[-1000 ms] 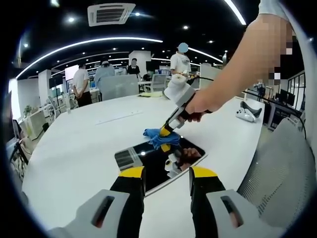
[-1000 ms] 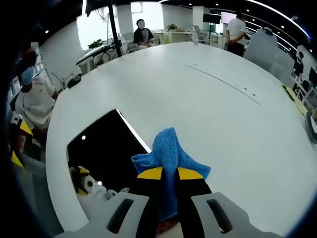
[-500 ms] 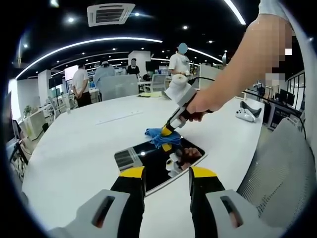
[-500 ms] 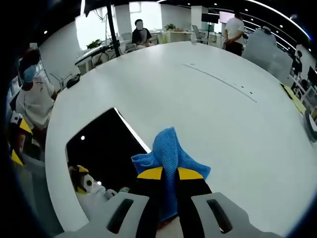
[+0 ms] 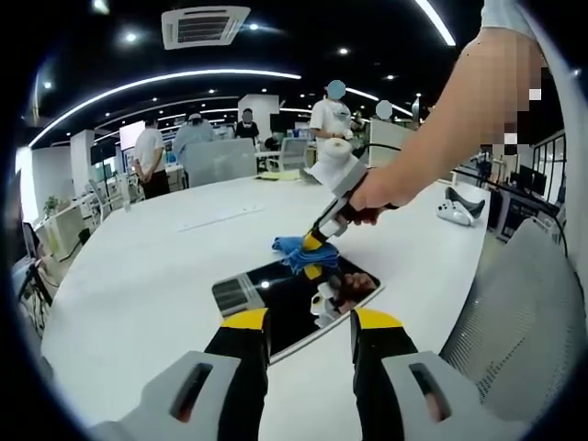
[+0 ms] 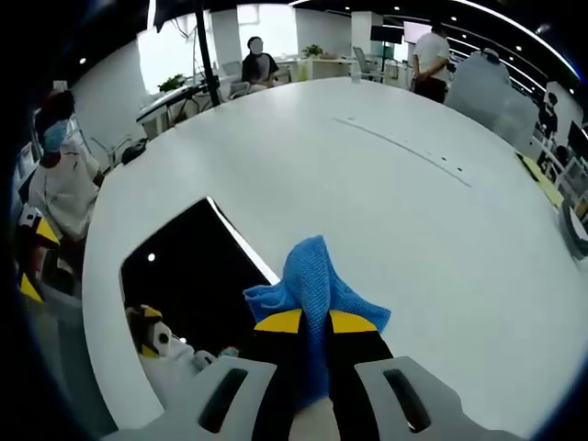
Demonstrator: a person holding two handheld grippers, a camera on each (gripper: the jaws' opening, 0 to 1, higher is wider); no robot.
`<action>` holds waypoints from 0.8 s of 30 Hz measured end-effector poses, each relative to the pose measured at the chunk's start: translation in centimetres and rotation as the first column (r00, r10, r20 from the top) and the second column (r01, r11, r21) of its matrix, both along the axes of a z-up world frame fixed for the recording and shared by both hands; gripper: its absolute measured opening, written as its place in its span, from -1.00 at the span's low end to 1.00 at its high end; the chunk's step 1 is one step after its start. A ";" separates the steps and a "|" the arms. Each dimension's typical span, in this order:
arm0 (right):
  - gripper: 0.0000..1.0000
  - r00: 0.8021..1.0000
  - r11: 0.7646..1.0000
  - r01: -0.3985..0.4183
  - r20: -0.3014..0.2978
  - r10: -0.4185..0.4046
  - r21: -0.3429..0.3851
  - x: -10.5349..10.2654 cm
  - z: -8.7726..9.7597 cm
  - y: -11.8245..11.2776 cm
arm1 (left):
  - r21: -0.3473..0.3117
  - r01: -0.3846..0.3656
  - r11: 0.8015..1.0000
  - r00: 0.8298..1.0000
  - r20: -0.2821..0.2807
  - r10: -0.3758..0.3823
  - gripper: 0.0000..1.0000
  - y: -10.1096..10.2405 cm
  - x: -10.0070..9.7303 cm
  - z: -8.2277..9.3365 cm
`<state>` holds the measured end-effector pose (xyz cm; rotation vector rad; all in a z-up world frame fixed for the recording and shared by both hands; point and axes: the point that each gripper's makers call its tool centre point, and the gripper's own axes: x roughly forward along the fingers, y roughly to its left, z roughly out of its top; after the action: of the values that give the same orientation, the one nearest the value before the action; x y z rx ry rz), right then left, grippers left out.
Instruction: Wipe the mirror surface with the cleaning cloth until all visible marks leave the cleaned area.
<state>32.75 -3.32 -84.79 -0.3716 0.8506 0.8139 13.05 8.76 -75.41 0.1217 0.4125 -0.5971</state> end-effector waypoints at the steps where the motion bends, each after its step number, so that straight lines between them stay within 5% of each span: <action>1: -0.91 1.000 1.000 -0.001 0.001 0.001 -0.002 0.0 0.0 0.0 | 0.002 0.002 1.000 1.000 0.003 -0.002 -0.32 0.0 0.0 0.0; 24: -0.91 0.999 0.999 -0.015 0.033 0.016 -0.038 -0.3 0.1 -1.1 | 0.011 0.012 1.000 1.000 0.006 -0.012 -0.33 -0.2 -0.1 0.0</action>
<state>32.48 -4.41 -84.64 -0.4242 0.8340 0.8050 13.00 8.59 -75.36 0.1362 0.4093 -0.6059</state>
